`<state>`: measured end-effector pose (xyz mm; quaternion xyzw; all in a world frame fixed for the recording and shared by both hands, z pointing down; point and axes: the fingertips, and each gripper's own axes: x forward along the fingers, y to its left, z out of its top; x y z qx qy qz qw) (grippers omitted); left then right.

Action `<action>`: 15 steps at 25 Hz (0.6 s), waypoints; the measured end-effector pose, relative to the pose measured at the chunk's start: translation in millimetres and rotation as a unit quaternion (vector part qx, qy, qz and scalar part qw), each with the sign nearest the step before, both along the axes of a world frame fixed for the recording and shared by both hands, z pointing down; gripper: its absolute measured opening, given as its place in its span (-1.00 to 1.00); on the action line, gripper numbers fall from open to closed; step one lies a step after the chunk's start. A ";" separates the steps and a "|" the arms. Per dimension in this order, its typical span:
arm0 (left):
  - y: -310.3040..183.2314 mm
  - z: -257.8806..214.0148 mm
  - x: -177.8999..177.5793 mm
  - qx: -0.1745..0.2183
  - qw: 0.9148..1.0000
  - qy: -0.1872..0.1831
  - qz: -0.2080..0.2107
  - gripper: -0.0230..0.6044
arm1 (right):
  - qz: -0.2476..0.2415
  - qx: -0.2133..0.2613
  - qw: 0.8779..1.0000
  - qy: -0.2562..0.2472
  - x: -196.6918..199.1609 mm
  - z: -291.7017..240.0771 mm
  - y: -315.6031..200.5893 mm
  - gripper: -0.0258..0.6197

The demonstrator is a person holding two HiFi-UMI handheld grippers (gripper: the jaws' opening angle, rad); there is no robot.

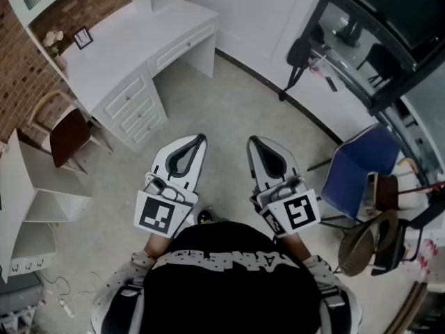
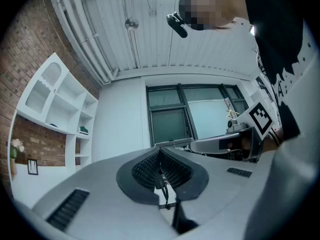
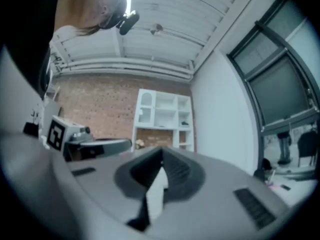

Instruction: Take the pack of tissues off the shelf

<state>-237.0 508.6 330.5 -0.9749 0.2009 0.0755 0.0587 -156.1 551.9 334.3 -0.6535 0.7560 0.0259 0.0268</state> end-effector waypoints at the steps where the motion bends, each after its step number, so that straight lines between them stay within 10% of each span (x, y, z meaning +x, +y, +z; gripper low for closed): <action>1: 1.1 1.2 0.3 -0.001 1.000 0.000 0.001 -0.82 | 0.001 -0.001 1.000 -0.001 0.4 1.4 0.5 -0.83; 15: -15.4 14.1 -31.4 -0.024 1.000 0.009 -0.012 -0.82 | -0.005 -0.006 1.000 -0.016 -21.9 10.0 -12.8 -0.83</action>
